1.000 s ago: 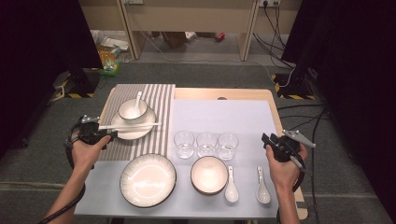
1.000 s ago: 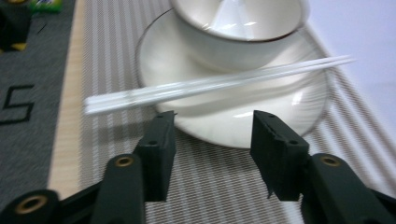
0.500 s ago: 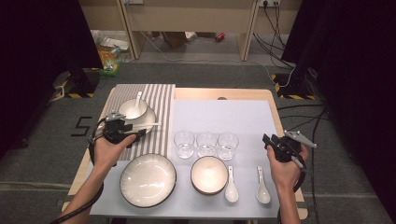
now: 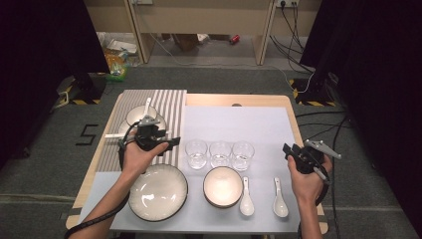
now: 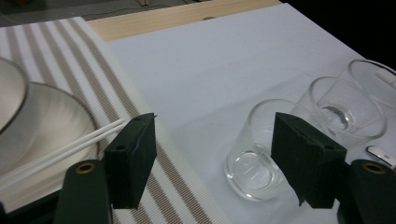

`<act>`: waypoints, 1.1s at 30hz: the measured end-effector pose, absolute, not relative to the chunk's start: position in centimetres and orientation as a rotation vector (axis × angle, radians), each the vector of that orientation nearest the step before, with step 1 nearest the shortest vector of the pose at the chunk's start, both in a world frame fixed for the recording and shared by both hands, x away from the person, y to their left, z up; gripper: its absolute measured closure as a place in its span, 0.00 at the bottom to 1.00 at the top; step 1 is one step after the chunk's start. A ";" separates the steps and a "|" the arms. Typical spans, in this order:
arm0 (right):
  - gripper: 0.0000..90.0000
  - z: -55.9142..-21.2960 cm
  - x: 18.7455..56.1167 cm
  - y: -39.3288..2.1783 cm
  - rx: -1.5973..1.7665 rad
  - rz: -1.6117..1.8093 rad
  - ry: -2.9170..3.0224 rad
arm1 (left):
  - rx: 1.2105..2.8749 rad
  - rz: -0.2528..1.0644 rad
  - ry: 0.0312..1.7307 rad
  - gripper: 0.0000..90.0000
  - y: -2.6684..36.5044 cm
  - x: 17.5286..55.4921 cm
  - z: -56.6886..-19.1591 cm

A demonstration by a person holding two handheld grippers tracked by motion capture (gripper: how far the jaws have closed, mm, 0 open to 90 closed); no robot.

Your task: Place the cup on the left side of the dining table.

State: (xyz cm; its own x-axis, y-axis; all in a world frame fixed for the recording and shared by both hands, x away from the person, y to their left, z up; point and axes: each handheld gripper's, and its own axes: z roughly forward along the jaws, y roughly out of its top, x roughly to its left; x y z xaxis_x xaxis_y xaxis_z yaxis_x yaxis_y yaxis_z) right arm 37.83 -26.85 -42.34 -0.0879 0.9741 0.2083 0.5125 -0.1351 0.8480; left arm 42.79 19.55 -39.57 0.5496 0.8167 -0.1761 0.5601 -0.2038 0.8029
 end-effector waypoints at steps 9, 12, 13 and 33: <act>0.68 -42.2 37.3 -27.3 1.681 1.161 1.594 | 1.954 0.279 1.065 0.37 16.5 43.4 -40.4; 0.68 -42.1 37.3 -27.3 1.679 1.155 1.595 | 1.969 0.233 1.062 0.39 15.8 43.8 -41.1; 0.68 -42.0 37.3 -27.2 1.687 1.157 1.594 | 1.984 0.231 1.063 0.40 15.6 43.9 -41.3; 0.68 -42.2 37.3 -26.9 1.676 1.161 1.608 | 2.128 0.231 1.084 0.79 14.0 45.7 -43.9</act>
State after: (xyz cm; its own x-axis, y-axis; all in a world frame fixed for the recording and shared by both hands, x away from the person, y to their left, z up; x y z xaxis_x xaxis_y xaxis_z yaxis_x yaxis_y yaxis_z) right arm 37.27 -26.89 -42.24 -0.0821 0.9733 0.2145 0.5101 -0.1439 0.8480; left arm 45.70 13.96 -43.90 0.6294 0.7611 -0.1570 0.6309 -0.3824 0.6751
